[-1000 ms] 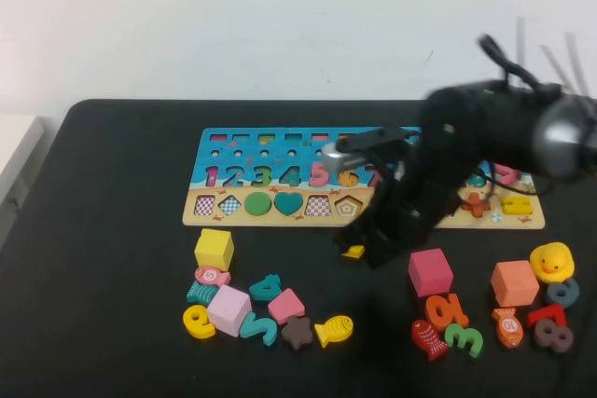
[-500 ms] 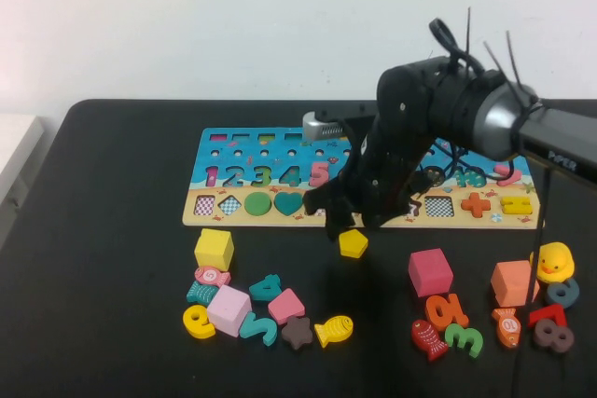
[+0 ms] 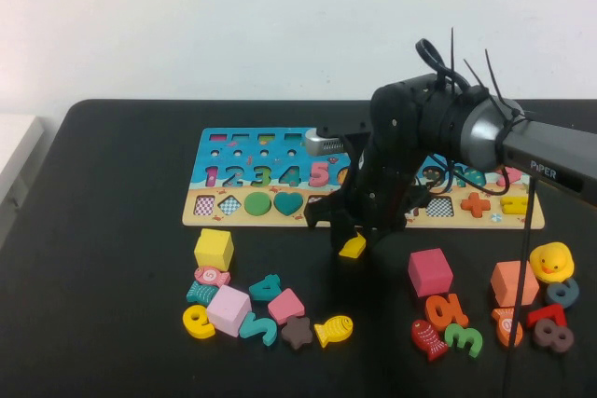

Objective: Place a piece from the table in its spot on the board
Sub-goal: Pick up the "Pentagon", then place the "five-pointed star" into the hole of the five-pointed star

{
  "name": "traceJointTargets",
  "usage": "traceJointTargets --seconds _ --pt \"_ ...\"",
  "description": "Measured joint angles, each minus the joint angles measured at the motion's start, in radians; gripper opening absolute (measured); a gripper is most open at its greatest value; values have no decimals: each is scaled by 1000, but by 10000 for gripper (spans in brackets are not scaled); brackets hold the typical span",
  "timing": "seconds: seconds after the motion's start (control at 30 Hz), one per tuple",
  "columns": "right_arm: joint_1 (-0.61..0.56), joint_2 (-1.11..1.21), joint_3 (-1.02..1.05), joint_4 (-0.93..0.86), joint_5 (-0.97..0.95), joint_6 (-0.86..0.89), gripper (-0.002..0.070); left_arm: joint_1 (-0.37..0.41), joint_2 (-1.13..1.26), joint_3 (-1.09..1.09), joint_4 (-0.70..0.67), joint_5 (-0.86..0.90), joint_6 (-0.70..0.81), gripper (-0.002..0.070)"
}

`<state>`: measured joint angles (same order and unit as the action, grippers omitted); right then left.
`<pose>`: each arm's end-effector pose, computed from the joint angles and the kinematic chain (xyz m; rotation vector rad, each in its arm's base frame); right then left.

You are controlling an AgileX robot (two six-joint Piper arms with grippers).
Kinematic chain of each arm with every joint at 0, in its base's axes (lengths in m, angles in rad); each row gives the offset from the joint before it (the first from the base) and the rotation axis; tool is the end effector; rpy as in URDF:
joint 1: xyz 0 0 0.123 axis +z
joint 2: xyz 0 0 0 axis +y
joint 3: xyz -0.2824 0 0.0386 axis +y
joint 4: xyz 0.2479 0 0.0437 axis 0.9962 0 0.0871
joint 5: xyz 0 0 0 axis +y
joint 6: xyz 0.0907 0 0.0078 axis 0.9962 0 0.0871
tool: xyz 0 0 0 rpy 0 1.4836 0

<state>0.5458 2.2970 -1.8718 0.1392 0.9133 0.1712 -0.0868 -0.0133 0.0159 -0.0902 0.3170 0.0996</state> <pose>0.4127 0.2624 0.1603 -0.4388 2.8341 0.3286 0.0532 -0.0072 0.1799 0.1107 1.7992 -0.0773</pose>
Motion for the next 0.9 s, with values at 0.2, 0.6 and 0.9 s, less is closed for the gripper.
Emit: traceJointTargets --seconds 0.2,0.6,0.9 --pt "0 0 -8 -2 16 0 373 0 0 0 0 0 0 -1" --pt "2 0 -225 -63 96 -122 372 0 0 0 0 0 -2 -1" --pt "2 56 -228 -164 101 -132 372 0 0 0 0 0 -2 -1"
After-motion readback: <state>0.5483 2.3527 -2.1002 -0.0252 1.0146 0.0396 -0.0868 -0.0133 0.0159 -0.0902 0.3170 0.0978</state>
